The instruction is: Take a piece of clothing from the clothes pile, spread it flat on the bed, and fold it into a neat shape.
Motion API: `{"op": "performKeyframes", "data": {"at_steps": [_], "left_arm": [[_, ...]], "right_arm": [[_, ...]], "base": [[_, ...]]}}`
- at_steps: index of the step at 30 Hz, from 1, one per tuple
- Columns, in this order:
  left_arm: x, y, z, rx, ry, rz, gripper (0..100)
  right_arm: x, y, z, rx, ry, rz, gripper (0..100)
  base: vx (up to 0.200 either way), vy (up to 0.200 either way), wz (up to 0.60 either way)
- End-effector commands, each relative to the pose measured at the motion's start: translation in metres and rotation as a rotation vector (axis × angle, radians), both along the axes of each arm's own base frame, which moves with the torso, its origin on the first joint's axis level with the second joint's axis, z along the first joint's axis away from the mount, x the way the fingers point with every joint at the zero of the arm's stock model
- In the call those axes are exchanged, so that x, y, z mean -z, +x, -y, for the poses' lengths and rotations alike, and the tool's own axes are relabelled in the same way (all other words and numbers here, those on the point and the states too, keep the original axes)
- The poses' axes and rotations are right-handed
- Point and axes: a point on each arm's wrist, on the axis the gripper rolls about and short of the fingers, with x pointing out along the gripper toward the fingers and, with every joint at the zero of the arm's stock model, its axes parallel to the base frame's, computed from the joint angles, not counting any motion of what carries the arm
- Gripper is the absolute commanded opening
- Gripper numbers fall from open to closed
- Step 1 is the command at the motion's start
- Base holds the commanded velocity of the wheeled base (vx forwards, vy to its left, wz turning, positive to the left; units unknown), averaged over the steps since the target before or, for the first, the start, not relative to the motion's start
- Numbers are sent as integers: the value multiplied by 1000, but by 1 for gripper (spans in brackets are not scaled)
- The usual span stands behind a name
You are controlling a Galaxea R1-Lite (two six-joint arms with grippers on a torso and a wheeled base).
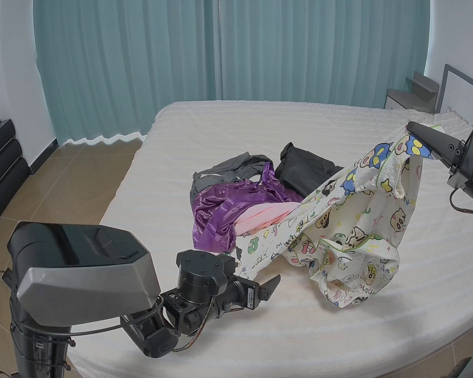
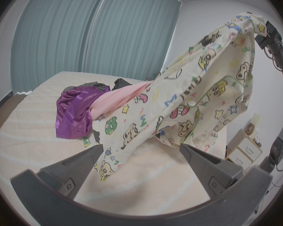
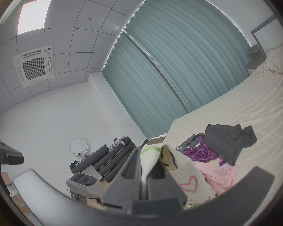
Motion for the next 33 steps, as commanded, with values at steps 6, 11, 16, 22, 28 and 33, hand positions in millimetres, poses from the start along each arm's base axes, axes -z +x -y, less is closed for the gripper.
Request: {"op": "performKeyframes", "data": {"at_steps": [6,11,16,22,28,33], "left_arm": [[15,27,-4,-47,-7,4,100],[37,50,-6,-67,-18,-9,100],[45,54,-9,0,-88,-88,100],[54,66,-11,15,-122,-111,100],[64,85,-7,-19,-155,-152,0],[59,101,-6,-70,-252,-203,0]], "right_arm": [[-8,4,-2,-1,9,22,0],[-8,4,-2,0,7,22,0],[-8,5,-2,3,8,22,0],[-7,7,-2,2,5,16,0],[-5,9,-3,3,3,6,0],[-3,11,-3,8,0,-2,0]], "base": [[0,0,0],[0,0,0],[0,0,0],[0,0,0],[0,0,0],[0,0,0]]}}
